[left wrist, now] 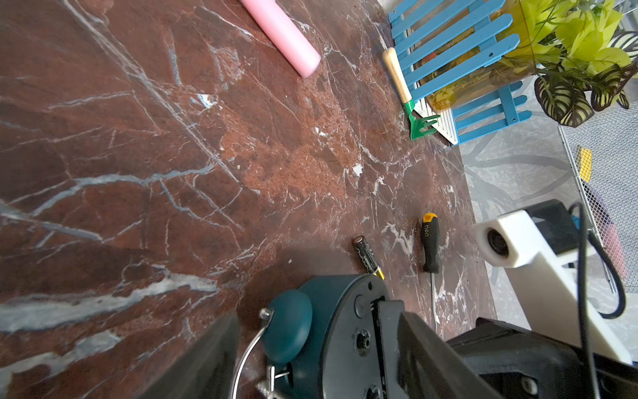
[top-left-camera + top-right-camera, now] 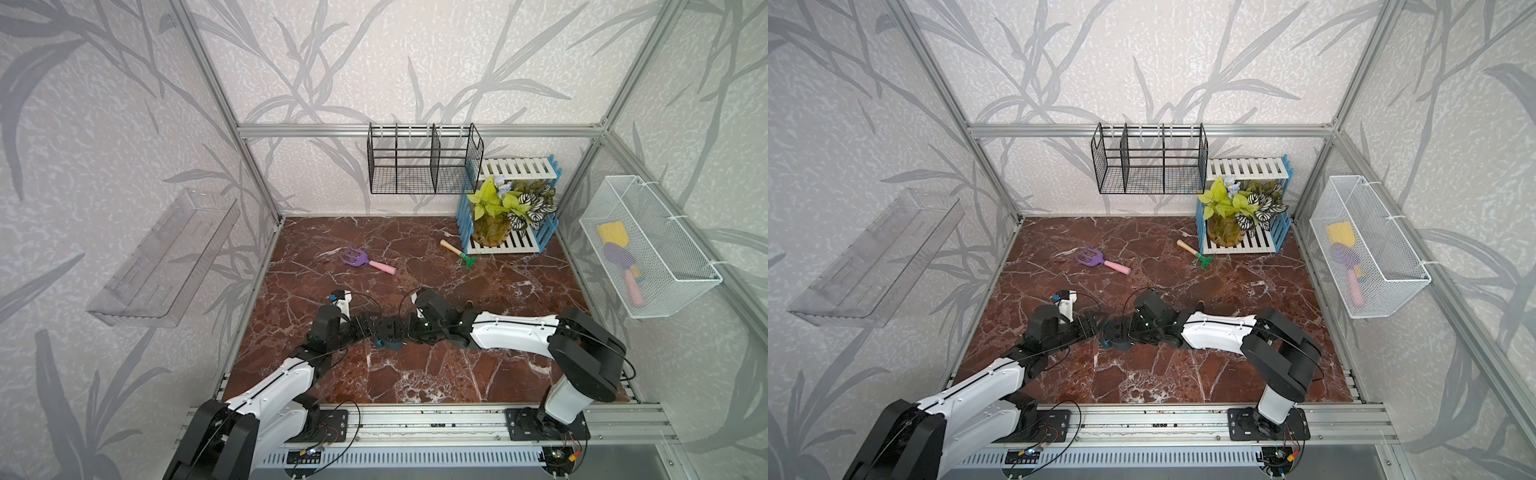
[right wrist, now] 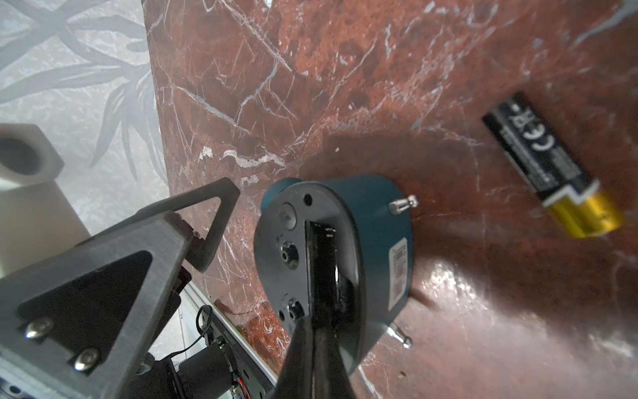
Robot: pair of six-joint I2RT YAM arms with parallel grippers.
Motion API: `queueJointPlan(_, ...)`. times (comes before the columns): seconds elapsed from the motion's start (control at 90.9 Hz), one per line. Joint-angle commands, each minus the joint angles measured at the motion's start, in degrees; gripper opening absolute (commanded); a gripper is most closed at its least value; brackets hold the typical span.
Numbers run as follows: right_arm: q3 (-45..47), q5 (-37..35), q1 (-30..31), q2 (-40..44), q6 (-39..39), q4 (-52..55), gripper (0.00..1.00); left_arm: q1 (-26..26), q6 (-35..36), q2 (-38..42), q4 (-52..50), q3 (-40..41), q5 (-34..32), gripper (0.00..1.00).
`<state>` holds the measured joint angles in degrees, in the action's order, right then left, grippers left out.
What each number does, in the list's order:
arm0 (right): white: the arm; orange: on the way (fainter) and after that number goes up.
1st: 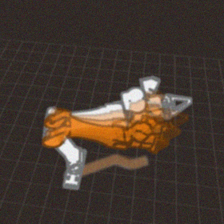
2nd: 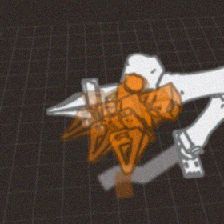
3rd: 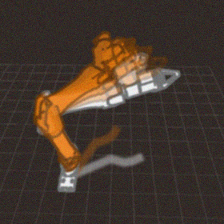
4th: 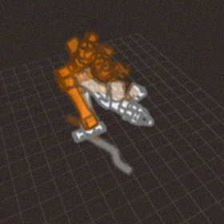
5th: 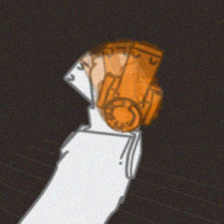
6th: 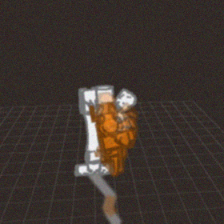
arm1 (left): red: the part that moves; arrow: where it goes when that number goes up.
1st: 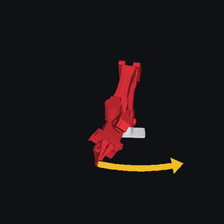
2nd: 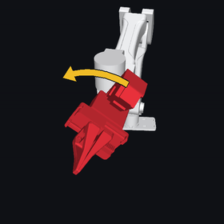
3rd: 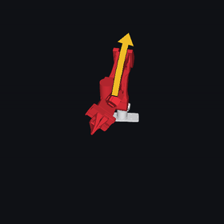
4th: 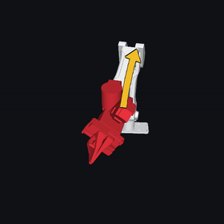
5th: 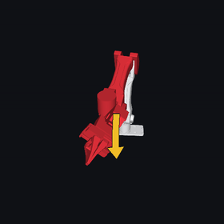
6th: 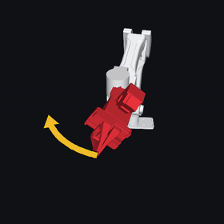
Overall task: Remove the battery from the alarm
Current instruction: Install the cover on the alarm.
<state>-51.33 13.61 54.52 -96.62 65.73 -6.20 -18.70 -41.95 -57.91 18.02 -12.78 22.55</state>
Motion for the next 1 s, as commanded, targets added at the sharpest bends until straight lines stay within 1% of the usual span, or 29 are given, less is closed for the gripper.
queueJointPlan(0.0,-0.76,1.64,-0.01,-2.20,-1.01,-1.48,0.00,-0.12,1.09,0.60,0.33,-0.99,0.31,0.77)
queueJointPlan(0.484,0.01,3.12,-0.56,-3.96,-0.02,-4.26,0.00,-0.17,1.02,0.59,0.60,-0.86,0.74,0.77)
queueJointPlan(0.583,0.17,3.65,-0.65,-4.33,0.64,-4.96,0.02,-0.13,1.08,0.55,0.51,-0.85,0.81,0.77)
queueJointPlan(0.792,0.76,4.75,-1.03,-4.28,2.42,-7.22,0.02,-0.12,1.01,0.70,0.61,-0.85,0.83,0.77)
queueJointPlan(0.99,-0.83,5.01,-1.08,-5.36,2.53,-4.44,0.07,-0.13,0.91,0.85,0.51,-0.59,0.83,0.76)
